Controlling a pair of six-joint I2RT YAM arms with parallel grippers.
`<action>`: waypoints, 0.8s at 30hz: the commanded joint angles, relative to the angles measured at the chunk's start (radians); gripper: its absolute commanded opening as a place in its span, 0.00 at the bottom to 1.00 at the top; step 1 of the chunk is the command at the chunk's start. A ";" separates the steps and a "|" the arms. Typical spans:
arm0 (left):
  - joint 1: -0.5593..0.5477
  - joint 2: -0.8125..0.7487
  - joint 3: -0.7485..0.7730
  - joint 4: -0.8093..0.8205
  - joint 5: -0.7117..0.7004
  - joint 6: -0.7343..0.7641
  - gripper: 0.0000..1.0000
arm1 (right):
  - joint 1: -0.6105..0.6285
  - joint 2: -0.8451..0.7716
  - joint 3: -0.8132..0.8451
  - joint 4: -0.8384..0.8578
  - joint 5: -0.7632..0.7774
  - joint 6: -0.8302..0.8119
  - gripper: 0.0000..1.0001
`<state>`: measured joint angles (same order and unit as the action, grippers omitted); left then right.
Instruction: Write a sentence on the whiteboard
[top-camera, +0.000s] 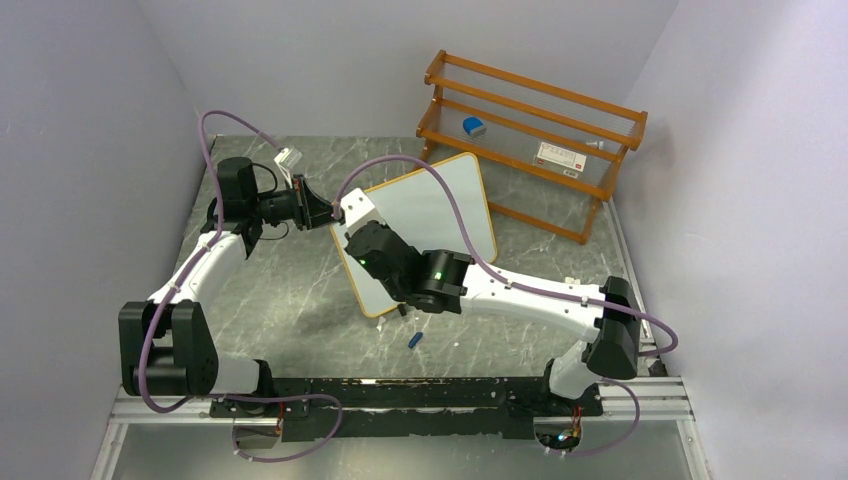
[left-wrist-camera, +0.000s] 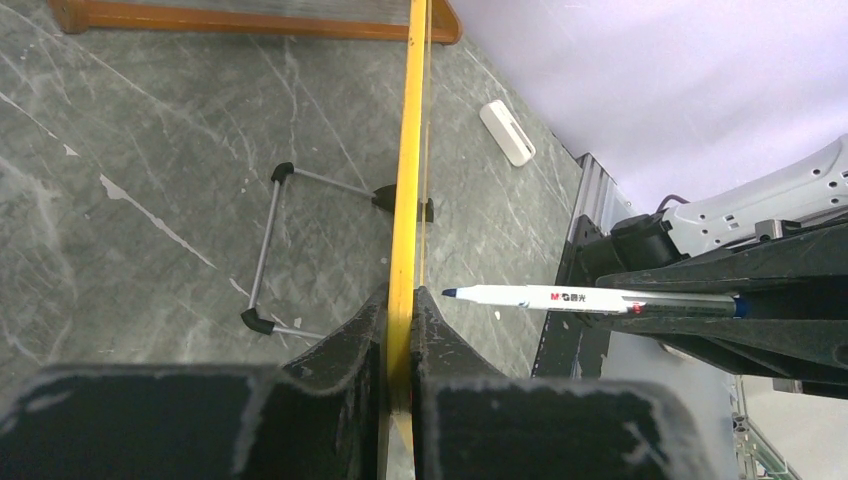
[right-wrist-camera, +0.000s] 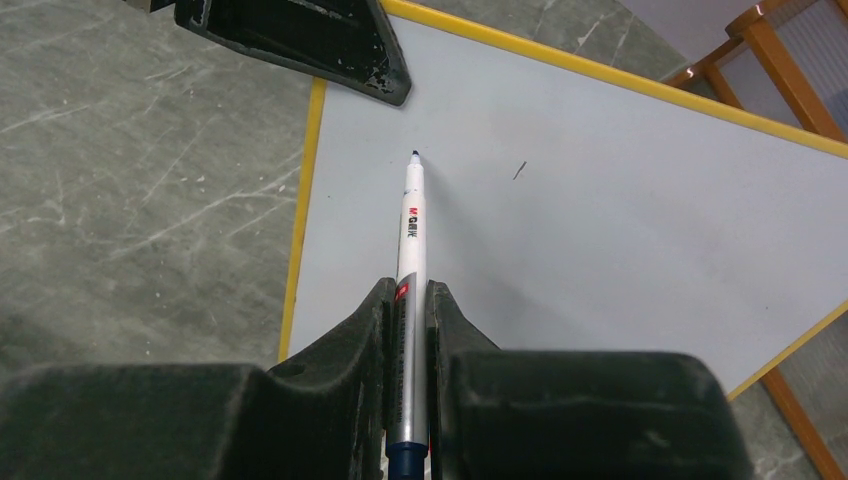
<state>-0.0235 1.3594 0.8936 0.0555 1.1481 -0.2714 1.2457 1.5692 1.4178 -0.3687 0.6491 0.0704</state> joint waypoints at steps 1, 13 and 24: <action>-0.013 -0.009 0.002 -0.007 0.007 -0.007 0.05 | 0.002 0.021 0.037 -0.002 0.034 0.007 0.00; -0.013 -0.005 0.000 0.005 0.013 -0.016 0.05 | -0.011 0.028 0.038 0.009 0.038 0.014 0.00; -0.012 -0.004 -0.004 0.019 0.018 -0.027 0.05 | -0.016 0.044 0.035 0.019 0.048 0.012 0.00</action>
<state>-0.0235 1.3594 0.8932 0.0631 1.1488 -0.2852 1.2358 1.5997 1.4269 -0.3695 0.6693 0.0711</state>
